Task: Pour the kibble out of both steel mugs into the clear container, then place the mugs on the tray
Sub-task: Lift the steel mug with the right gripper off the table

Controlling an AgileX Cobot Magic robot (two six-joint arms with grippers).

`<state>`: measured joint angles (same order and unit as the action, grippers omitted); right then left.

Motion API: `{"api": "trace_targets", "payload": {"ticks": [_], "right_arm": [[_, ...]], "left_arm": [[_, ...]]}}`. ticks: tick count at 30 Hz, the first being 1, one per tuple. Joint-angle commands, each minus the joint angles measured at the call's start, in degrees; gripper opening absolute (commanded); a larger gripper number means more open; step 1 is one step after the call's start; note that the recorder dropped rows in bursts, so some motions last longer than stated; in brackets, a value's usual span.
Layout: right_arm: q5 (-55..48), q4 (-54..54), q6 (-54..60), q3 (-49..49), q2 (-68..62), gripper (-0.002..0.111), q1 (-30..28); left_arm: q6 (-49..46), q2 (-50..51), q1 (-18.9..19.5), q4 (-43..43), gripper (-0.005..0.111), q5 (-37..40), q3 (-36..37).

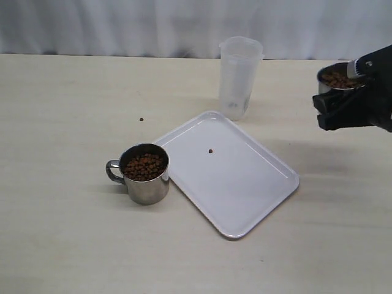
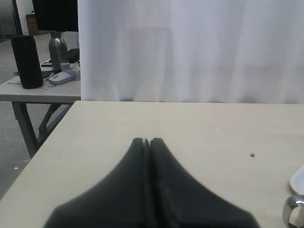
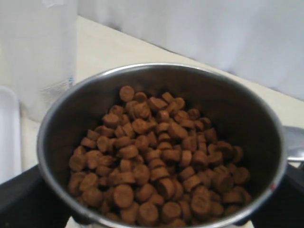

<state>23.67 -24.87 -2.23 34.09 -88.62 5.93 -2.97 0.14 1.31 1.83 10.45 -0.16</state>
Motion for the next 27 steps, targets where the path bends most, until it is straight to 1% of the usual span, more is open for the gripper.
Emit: {"api": "trace_targets", "payload": {"ticks": [1,11,19,21,24,27], "right_arm": [[1.96,4.30,4.59,1.74,0.62,0.005,0.26],[-9.69,9.21,4.38,2.64,0.62,0.005,0.26],[-10.37,8.02,4.98,2.31,1.68,0.005,0.26],[-10.68,6.98,4.88,1.78,2.77,0.005,1.73],[-11.64,4.54,4.98,1.55,4.20,0.005,6.03],[-12.78,4.54,6.08,1.55,5.43,0.005,10.31]], "left_arm": [[0.08,-0.14,-0.31,0.26,0.000,-0.42,0.16],[0.08,-0.14,-0.31,0.26,0.000,-0.42,0.16],[0.08,-0.14,-0.31,0.26,0.000,-0.42,0.16],[0.08,-0.14,-0.31,0.26,0.000,-0.42,0.16],[0.08,-0.14,-0.31,0.26,0.000,-0.42,0.16],[0.08,-0.14,-0.31,0.26,0.000,-0.42,0.16]]}}
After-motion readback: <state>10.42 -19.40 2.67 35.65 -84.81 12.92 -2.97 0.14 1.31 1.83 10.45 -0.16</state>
